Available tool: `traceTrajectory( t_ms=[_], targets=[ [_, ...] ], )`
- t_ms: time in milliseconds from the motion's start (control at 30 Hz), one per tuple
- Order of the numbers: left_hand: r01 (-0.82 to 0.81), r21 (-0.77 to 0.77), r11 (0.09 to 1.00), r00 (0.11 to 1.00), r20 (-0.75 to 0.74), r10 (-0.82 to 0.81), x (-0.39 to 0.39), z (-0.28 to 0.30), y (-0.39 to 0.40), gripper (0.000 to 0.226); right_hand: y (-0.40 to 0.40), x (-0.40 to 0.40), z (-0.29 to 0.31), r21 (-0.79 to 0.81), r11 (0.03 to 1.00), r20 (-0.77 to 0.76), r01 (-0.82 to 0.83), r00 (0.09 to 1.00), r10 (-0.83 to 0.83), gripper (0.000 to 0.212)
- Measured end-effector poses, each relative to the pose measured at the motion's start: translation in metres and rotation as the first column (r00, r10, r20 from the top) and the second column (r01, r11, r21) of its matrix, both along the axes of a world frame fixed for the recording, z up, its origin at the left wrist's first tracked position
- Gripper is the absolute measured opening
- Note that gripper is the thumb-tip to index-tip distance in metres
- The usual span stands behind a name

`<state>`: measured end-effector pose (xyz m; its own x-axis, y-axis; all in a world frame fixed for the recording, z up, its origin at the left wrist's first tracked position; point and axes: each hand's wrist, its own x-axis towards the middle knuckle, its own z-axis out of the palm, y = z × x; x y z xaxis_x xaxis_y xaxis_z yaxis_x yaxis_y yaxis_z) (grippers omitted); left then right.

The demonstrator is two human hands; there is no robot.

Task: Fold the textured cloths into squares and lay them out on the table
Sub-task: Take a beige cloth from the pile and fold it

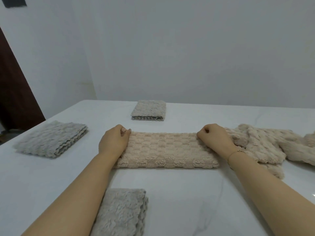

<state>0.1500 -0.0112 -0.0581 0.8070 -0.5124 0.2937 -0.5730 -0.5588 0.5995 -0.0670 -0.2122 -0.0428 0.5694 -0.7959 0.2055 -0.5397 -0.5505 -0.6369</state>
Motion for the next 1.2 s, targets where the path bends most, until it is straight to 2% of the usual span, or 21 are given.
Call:
traceTrajectory(
  t_ms=[367, 600, 733, 800, 867, 933, 1000, 1067, 1133, 1200],
  targets=[
    [-0.048, 0.077, 0.996, 0.995, 0.089, 0.041, 0.001, -0.002, -0.006, 0.028, 0.0, 0.003, -0.009, -0.137, 0.99, -0.021, 0.027, 0.999, -0.031, 0.027],
    [-0.096, 0.049, 0.994, 0.991, 0.098, 0.09, 0.0, -0.003, -0.008, 0.025, 0.002, 0.008, -0.015, -0.273, 0.958, -0.085, 0.086, 0.99, -0.113, 0.024],
    [-0.106, 0.046, 0.993, 0.991, 0.091, 0.102, -0.002, -0.001, -0.006, 0.022, 0.002, 0.006, -0.017, -0.266, 0.959, -0.066, 0.1, 0.99, -0.122, 0.023],
    [-0.115, 0.033, 0.993, 0.988, 0.11, 0.111, -0.002, 0.0, -0.003, 0.023, 0.006, 0.004, -0.012, -0.32, 0.943, -0.106, 0.095, 0.985, -0.135, 0.025],
    [-0.125, 0.001, 0.992, 0.964, 0.237, 0.121, -0.005, 0.007, 0.0, 0.024, 0.013, 0.002, -0.001, -0.436, 0.899, -0.181, 0.046, 0.974, -0.137, 0.031],
    [-0.093, -0.036, 0.995, 0.893, 0.438, 0.099, -0.015, 0.017, -0.001, 0.024, 0.025, 0.007, 0.012, -0.502, 0.862, -0.22, -0.065, 0.974, -0.055, 0.037],
    [0.029, 0.032, 0.999, 0.846, 0.531, -0.042, -0.035, 0.027, -0.008, 0.024, 0.041, 0.017, 0.02, -0.484, 0.848, -0.273, -0.217, 0.958, 0.089, 0.039],
    [0.141, 0.275, 0.951, 0.854, 0.452, -0.257, -0.053, 0.02, -0.017, 0.036, 0.059, 0.029, 0.013, -0.4, 0.846, -0.353, -0.353, 0.911, 0.214, 0.042],
    [0.219, 0.487, 0.846, 0.899, 0.237, -0.369, -0.058, 0.005, -0.02, 0.049, 0.069, 0.035, -0.002, -0.289, 0.854, -0.436, -0.433, 0.854, 0.285, 0.048],
    [0.269, 0.531, 0.804, 0.924, 0.093, -0.371, -0.052, -0.002, -0.018, 0.054, 0.068, 0.034, -0.013, -0.206, 0.873, -0.482, -0.441, 0.822, 0.302, 0.055]
  ],
)
